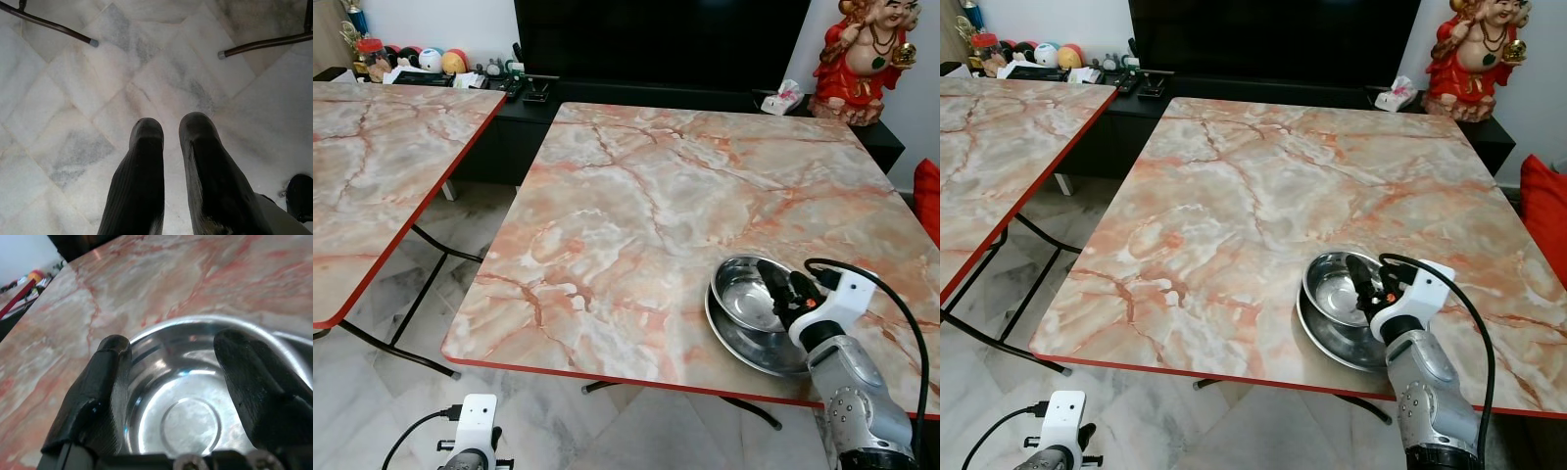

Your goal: Setting the table

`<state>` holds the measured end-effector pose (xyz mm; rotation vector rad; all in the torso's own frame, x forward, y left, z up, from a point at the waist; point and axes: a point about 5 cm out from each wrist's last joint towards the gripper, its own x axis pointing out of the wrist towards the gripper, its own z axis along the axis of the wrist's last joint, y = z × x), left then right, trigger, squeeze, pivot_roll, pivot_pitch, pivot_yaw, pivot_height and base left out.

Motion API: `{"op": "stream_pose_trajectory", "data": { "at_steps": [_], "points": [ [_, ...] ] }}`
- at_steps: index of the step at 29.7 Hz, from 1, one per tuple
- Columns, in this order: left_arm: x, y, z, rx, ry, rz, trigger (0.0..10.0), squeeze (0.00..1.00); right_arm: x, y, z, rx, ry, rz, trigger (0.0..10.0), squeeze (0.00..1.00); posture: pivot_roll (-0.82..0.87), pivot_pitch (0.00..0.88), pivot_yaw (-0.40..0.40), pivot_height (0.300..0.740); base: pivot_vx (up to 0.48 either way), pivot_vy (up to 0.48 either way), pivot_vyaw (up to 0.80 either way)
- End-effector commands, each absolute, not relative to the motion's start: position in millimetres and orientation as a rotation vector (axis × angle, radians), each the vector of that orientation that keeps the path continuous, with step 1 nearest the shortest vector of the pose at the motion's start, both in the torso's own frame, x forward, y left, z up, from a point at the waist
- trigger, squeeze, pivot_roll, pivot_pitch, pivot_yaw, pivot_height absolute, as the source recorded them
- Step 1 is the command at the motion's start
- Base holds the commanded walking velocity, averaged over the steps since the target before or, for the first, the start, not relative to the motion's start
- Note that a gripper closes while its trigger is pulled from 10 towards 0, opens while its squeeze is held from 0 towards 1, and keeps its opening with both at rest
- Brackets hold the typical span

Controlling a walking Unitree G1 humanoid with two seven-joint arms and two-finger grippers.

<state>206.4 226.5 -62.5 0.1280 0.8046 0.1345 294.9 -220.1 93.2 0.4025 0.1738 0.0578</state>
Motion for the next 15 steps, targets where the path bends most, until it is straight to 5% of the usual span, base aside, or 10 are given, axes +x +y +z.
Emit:
{"op": "stream_pose_trajectory", "data": {
  "at_steps": [1,15],
  "points": [
    [205.7,226.3,-63.4,0.121,0.819,0.134,10.0,0.0,299.0,-219.9,91.8,0.38,0.214,0.058,10.0,0.0,0.04,0.0,-0.034,0.74,0.0,0.0,0.0],
    [204.6,227.2,-64.0,0.116,0.824,0.136,10.0,0.0,300.9,-223.7,89.8,0.344,0.262,0.051,10.0,0.0,0.04,0.0,-0.035,0.74,0.0,0.0,0.0]
  ]
}}
